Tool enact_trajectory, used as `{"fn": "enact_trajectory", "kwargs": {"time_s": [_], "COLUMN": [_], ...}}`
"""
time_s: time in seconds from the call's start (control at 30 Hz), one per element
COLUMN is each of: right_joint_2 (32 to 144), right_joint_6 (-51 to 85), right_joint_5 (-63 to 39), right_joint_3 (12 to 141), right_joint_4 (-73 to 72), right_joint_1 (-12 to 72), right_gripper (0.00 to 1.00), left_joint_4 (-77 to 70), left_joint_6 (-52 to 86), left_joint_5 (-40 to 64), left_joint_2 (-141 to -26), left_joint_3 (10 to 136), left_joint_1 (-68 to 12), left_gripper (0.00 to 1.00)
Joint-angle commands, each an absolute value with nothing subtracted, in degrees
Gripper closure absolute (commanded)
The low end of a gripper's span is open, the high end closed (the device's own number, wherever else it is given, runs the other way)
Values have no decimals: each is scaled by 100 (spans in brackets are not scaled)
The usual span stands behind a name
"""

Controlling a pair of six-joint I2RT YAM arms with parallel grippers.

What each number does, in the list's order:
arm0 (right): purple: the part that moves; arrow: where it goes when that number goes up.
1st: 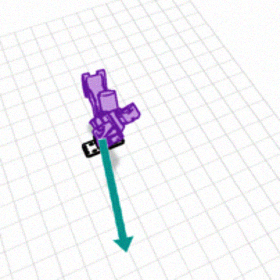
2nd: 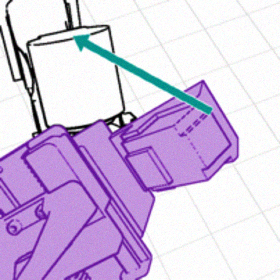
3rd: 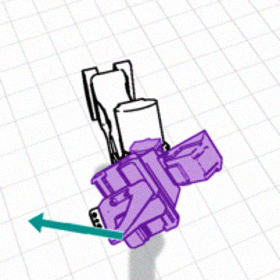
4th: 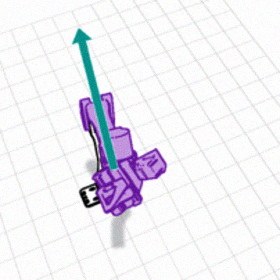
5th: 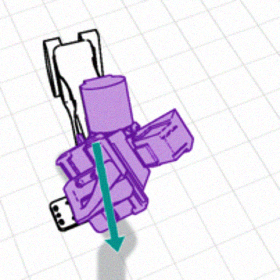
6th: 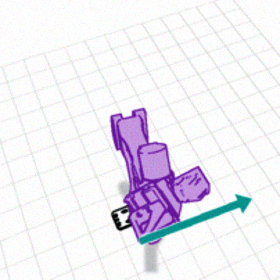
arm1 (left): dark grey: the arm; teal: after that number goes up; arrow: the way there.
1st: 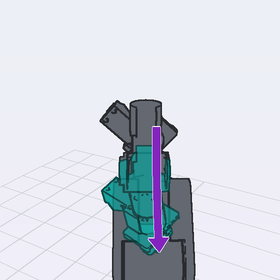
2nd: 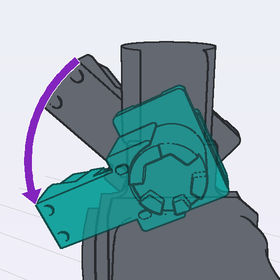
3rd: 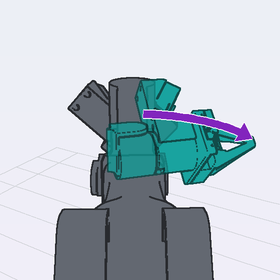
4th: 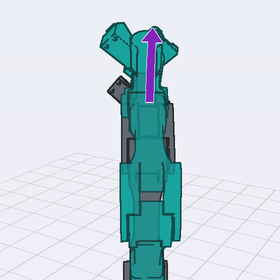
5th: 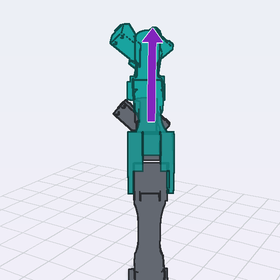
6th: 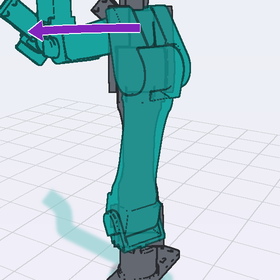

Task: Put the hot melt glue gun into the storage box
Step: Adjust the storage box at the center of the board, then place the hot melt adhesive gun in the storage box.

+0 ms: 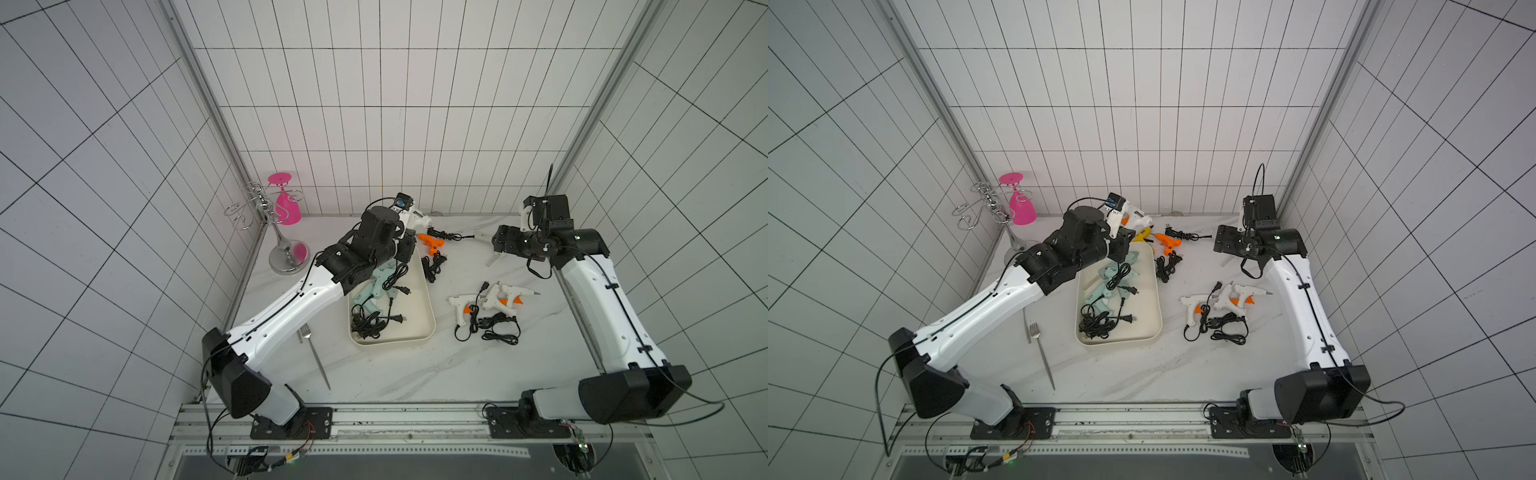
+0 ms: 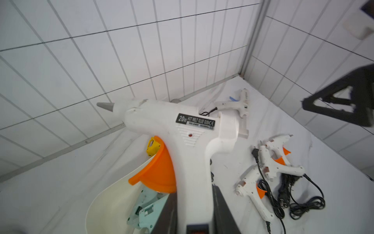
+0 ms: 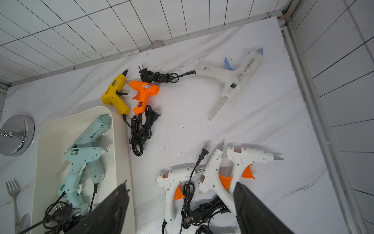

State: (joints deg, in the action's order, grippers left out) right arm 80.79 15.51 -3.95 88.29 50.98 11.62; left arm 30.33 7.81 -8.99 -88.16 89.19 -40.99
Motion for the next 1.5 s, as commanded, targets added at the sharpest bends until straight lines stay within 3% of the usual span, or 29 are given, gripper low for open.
{"fn": "enact_trajectory", "kwargs": {"time_s": [0.0, 0.3, 0.67, 0.9, 1.4, 1.47], "right_joint_2": [8058, 8024, 8058, 8289, 8553, 8535], "right_joint_6": [1730, 1785, 1618, 1604, 2013, 2013], "right_joint_5": [-727, -1062, -962, -377, -388, -345], "right_joint_3": [8551, 7867, 7428, 7440, 6852, 6817], "right_joint_4": [4877, 4771, 4762, 4911, 4878, 4858], "right_joint_1": [1134, 1143, 1141, 1108, 989, 995], "right_gripper": [16, 17, 18, 17, 19, 19], "left_joint_4": [2626, 2683, 3058, 3107, 3140, 3041], "left_joint_6": [1416, 2459, 3292, 3764, 4265, 4236], "left_joint_5": [-1465, -1252, -1165, -1121, -587, -609], "left_joint_2": [-9300, -11120, -12052, -12332, -12796, -12717], "left_joint_3": [8652, 9455, 9707, 9391, 9096, 8958], "left_joint_1": [-4046, -3834, -3806, -3815, -3683, -3683], "left_gripper": [92, 93, 93, 92, 77, 71]}}
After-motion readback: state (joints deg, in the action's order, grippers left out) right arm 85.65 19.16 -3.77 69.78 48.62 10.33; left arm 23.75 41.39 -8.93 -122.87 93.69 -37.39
